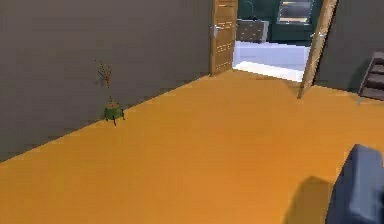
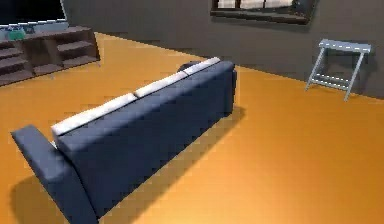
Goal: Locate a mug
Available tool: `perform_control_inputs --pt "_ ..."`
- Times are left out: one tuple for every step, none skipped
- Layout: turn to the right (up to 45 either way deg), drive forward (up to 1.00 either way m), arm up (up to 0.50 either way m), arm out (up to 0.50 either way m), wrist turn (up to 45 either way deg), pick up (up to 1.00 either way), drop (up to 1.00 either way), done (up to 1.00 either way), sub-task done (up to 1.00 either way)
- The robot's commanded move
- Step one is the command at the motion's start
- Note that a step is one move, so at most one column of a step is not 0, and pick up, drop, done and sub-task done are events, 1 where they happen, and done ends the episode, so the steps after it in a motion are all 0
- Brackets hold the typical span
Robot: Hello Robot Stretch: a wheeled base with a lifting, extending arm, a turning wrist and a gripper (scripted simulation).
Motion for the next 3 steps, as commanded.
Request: perform_control_inputs --pt "0.0 0.80 0.00 0.00 0.0 0.00 0.00 0.00 0.00" --pt "18.0 0.00 0.00 0.00 0.0 0.00 0.00 0.00 0.00" --pt "0.0 1.00 0.00 0.00 0.0 0.00 0.00 0.00 0.00"
